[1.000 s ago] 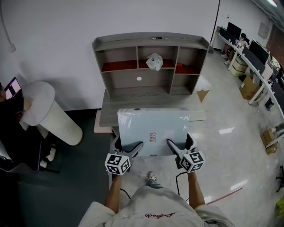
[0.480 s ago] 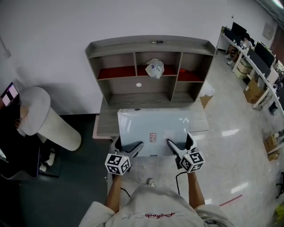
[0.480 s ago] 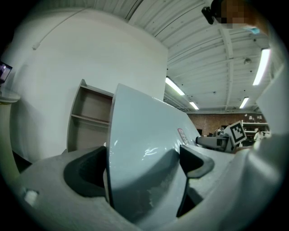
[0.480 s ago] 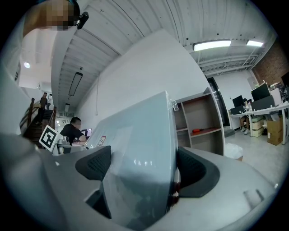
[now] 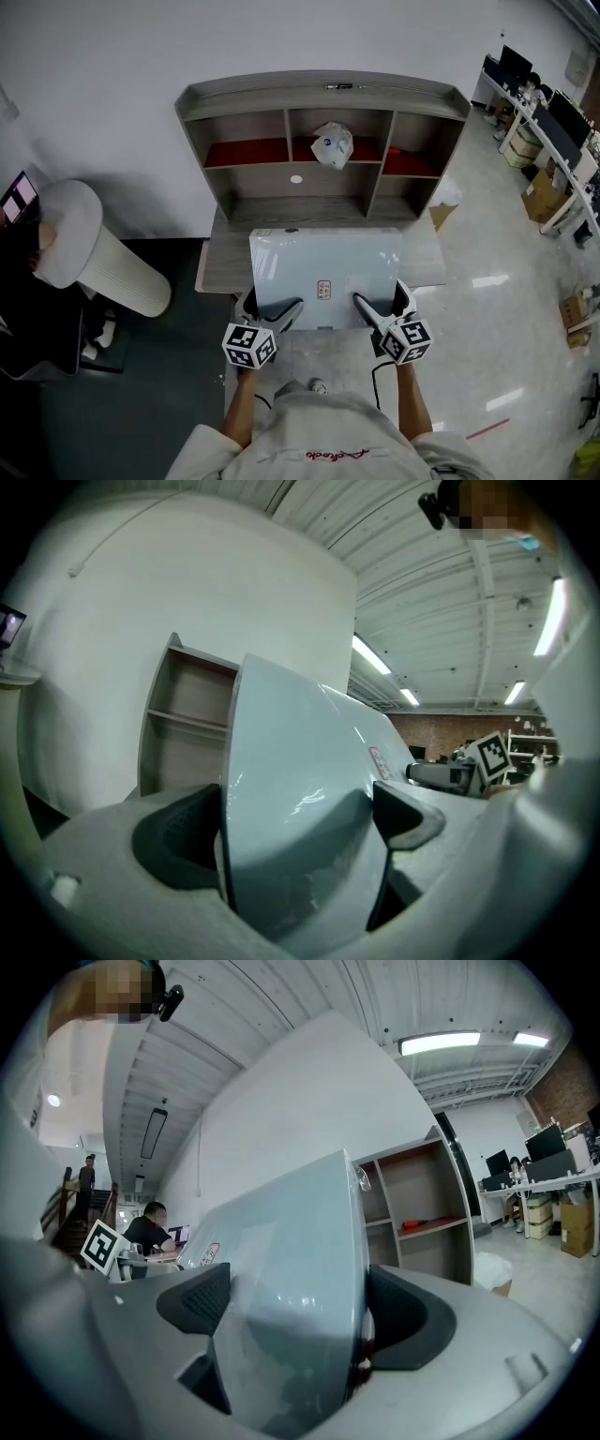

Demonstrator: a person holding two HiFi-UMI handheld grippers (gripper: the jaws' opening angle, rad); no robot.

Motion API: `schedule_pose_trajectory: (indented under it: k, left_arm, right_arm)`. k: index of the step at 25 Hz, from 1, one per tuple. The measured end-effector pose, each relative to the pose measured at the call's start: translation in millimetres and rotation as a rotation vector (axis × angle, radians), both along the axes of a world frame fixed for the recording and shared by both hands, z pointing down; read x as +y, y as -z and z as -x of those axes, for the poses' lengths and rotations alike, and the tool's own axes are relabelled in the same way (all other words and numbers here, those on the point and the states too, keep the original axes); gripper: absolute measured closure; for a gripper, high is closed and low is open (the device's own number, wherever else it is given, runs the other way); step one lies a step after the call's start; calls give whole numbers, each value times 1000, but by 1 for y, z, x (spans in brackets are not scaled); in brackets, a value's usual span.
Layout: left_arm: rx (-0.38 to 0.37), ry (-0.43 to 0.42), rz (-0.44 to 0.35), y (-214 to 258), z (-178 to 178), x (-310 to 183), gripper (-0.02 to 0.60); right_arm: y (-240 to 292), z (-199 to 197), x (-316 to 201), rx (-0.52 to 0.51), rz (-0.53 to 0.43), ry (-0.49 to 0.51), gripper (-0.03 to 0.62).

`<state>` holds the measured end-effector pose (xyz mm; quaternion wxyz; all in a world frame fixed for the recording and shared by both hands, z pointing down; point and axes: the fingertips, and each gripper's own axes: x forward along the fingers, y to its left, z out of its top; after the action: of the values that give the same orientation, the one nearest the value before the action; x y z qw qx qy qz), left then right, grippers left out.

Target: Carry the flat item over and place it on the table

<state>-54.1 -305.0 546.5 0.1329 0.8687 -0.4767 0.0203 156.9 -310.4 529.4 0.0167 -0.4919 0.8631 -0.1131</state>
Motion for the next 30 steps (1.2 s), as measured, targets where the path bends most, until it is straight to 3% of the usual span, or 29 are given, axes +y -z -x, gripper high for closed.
schedule_pose_trajectory:
  k: [15, 30]
  left_arm:
    - [5, 43, 41, -17, 22, -24, 60]
    - [17, 31, 61, -29, 45, -108, 60]
  right_arm:
    - [-17, 23, -34, 4, 40, 43, 128]
    - [-26, 45, -115, 18, 60, 28, 128]
